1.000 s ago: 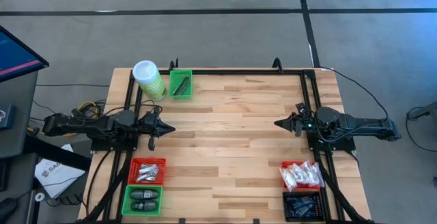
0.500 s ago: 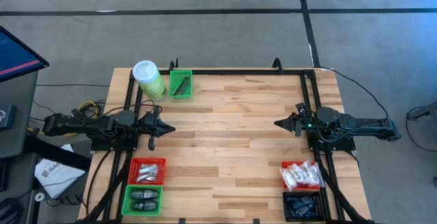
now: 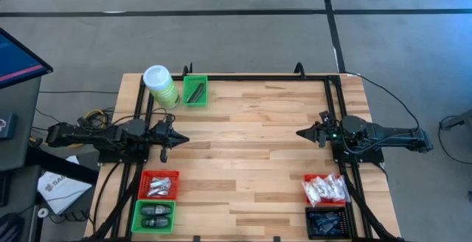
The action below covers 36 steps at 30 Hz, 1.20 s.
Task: Pick & Place Travel size toiletries
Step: Return to Home Position
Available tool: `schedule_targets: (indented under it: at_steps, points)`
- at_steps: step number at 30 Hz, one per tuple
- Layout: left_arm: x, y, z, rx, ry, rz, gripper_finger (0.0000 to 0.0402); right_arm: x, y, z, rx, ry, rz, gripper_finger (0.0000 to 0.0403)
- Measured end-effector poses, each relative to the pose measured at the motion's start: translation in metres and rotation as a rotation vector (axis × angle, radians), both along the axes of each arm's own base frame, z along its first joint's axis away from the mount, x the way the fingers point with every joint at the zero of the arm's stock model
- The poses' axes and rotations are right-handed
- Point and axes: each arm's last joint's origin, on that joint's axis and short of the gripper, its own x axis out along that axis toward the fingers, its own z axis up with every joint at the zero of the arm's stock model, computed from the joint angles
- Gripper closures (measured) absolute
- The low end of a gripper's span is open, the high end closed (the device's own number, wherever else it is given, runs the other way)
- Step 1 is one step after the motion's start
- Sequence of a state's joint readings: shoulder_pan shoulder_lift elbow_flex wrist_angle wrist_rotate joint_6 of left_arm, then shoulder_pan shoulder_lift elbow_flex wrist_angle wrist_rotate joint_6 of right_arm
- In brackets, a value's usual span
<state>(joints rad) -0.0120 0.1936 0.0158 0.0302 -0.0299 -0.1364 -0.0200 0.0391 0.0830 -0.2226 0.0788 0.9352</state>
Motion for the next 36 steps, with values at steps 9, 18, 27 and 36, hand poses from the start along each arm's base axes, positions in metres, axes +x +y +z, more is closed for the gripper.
schedule_targets:
  at_steps: [9, 18, 27, 36]
  points:
    - [0.0000, 0.0000, 0.0004, 0.000, -0.003, 0.000, 0.0400, 0.0000, 0.0000, 0.0000, 0.000, 0.000, 0.000, 0.0403]
    - [0.0002, 0.0000, 0.0012, 0.000, -0.012, 0.000, 0.0400, 0.0000, 0.0000, -0.0001, 0.000, 0.000, 0.000, 0.0403]
    - [0.0002, 0.0000, 0.0021, 0.000, -0.019, 0.000, 0.0400, 0.0000, 0.0000, 0.0000, 0.000, 0.000, 0.000, 0.0403]
    - [0.0003, 0.0000, 0.0025, 0.000, -0.025, 0.000, 0.0400, 0.0000, 0.0000, -0.0001, 0.000, 0.000, 0.000, 0.0403]
